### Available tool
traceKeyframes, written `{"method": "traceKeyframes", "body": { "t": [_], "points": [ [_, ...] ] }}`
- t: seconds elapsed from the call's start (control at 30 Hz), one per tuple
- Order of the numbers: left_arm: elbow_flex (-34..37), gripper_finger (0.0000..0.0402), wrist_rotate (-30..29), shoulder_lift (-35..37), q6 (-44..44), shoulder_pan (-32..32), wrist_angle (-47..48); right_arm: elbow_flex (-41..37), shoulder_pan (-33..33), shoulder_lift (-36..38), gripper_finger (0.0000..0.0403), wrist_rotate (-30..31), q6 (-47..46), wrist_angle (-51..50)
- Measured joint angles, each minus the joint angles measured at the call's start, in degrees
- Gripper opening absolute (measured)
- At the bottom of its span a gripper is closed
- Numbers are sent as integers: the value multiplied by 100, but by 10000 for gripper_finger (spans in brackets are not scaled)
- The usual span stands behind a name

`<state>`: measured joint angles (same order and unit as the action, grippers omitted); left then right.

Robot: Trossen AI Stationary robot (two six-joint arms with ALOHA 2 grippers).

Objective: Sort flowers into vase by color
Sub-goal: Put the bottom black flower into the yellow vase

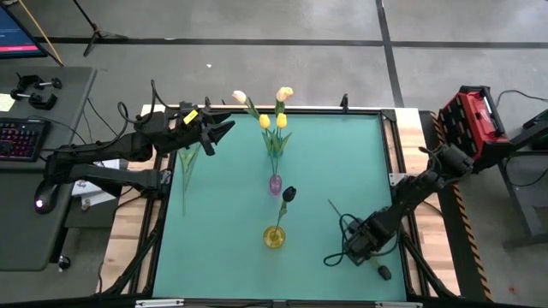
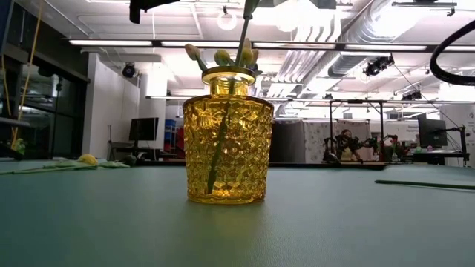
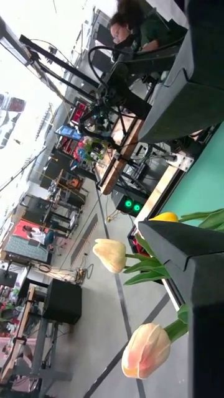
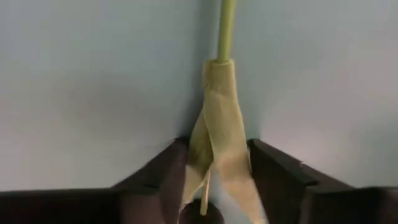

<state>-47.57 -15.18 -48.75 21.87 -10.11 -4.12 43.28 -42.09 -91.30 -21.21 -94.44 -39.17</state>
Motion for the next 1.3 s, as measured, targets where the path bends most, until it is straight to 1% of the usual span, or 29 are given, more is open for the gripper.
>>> {"method": "traceKeyframes", "body": {
  "t": [0.07,0.1,0.13,0.17,0.2,0.27,0.33,0.4,0.47,0.57,0.67,0.77,0.83,0.87,0.93,1.0,1.07,1.1,1.2,1.23,1.3],
  "points": [
    [0,202,0,0,0,0,0,60,-5,-2,108,9,158,-146],
    [2,202,-2,0,0,0,0,122,-12,0,77,62,292,-289],
    [0,202,0,0,1,0,0,207,-13,8,44,155,463,-481],
    [1,202,0,0,0,0,0,318,-13,36,23,200,660,-739],
    [0,202,0,0,0,0,0,459,-13,75,14,246,884,-1006],
    [0,202,0,0,0,0,0,789,-6,153,18,273,1264,-1593],
    [1,202,0,0,0,0,-2,1153,50,246,12,377,1598,-2443],
    [0,202,-2,0,0,0,-2,1578,134,393,5,699,1802,-3164],
    [0,202,0,0,0,0,-7,2033,273,545,6,1119,1835,-3855],
    [0,202,-2,0,0,0,-12,2650,509,806,3,2053,1615,-4905],
    [0,202,0,0,2,0,-95,3167,759,1168,2,3290,1368,-5082],
    [0,202,3,0,3,0,-315,3552,1022,1534,2,4659,1352,-4871],
    [0,202,153,0,4,0,-543,3766,1186,1741,1,5580,1527,-4699],
    [0,202,269,0,4,0,-708,3855,1274,1835,1,5999,1727,-4554],
    [0,202,541,-15,5,0,-1115,3981,1453,2021,1,6707,2383,-3946],
    [-14,202,830,-88,5,8,-1534,4017,1682,2201,1,7060,3333,-3001],
    [-132,202,1017,-249,-40,74,-1644,4025,1963,2299,1,6948,4537,-1817],
    [-234,202,1049,-364,-128,150,-1626,4025,2105,2307,0,6684,5175,-1207],
    [-612,202,1214,-808,-545,483,-1522,4025,2481,2211,0,5561,6854,560],
    [-774,202,1276,-999,-732,606,-1460,4025,2584,2150,0,5176,7309,1103],
    [-1097,202,1393,-1354,-1103,812,-1247,4025,2751,2009,0,4402,7931,1907]
  ]
}}
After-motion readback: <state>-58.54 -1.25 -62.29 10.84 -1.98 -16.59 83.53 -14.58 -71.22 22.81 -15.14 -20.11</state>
